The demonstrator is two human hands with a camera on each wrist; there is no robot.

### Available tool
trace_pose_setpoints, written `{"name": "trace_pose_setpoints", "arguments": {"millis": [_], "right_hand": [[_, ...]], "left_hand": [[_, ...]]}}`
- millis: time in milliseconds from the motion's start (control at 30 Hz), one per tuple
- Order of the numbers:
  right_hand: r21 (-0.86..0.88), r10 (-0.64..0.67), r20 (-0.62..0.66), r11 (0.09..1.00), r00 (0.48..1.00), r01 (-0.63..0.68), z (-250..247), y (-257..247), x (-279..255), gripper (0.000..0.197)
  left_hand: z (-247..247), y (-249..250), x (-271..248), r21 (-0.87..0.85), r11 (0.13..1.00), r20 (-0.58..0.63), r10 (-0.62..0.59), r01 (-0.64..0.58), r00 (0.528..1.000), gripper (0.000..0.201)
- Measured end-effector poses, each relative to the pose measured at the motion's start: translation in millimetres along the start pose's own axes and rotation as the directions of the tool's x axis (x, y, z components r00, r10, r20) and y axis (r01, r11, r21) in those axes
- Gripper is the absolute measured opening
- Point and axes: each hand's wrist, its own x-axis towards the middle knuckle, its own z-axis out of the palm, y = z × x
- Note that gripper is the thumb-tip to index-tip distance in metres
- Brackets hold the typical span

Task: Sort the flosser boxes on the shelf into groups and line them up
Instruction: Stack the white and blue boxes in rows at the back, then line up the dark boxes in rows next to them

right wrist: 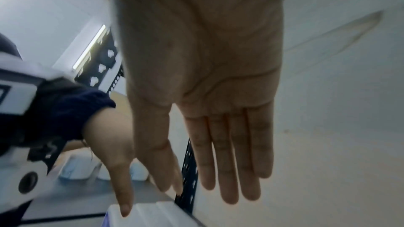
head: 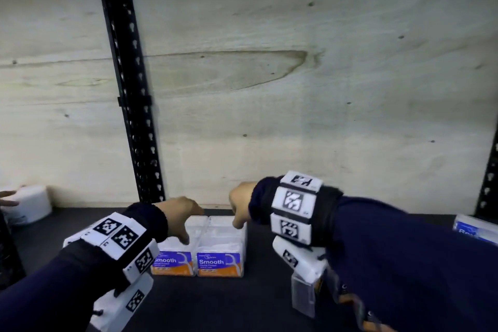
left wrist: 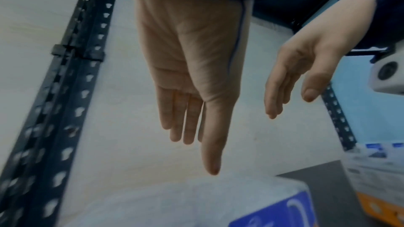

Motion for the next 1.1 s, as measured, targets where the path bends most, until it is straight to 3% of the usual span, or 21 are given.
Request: {"name": "trace_pose_setpoints", "arguments": {"millis": [67, 267, 433, 600, 700, 833, 933, 1100], "right_hand": [[-0.011, -0.04, 0.019, 0.999, 0.999, 0.041, -9, 20, -9, 0.037], [0.024, -0.007, 0.058, 1.0, 0.998, 0.005, 2, 99, -43, 0.034], [-0.065, 0.098, 0.195, 0.994, 0.976, -0.087, 39, 154, -56, 0.044], [-0.114, 0.161, 0.29, 0.984, 0.943, -0.133, 71, 190, -60, 0.06], [-0.098, 0.154, 0.324, 0.987, 0.934, -0.128, 83, 200, -61, 0.058], [-0.056, 0.109, 0.337, 0.994, 0.935, -0.096, 94, 206, -57, 0.054], [-0.05, 0.081, 0.334, 0.996, 0.939, -0.069, 99, 205, -50, 0.051], [-0.038, 0.064, 0.329, 0.998, 0.942, -0.054, 99, 209, -35, 0.046]], "left_hand": [[-15, 13, -3, 0.01, 0.999, -0.026, 0.045, -0.044, 0.999, 0.057], [-40, 73, 2, -0.056, 0.98, -0.077, 0.185, -0.189, 0.98, 0.034], [-34, 123, 21, -0.181, 0.94, 0.052, 0.304, -0.291, 0.951, 0.043], [-24, 156, 40, -0.287, 0.934, 0.241, 0.286, -0.213, 0.927, 0.06], [-20, 164, 45, -0.312, 0.936, 0.361, 0.276, -0.163, 0.891, 0.048], [-16, 168, 52, -0.362, 0.924, 0.401, 0.275, -0.124, 0.874, 0.02], [-21, 166, 56, -0.251, 0.954, 0.366, 0.25, -0.164, 0.896, 0.014], [-38, 168, 71, 0.064, 0.97, 0.31, 0.204, -0.234, 0.929, 0.023]]}}
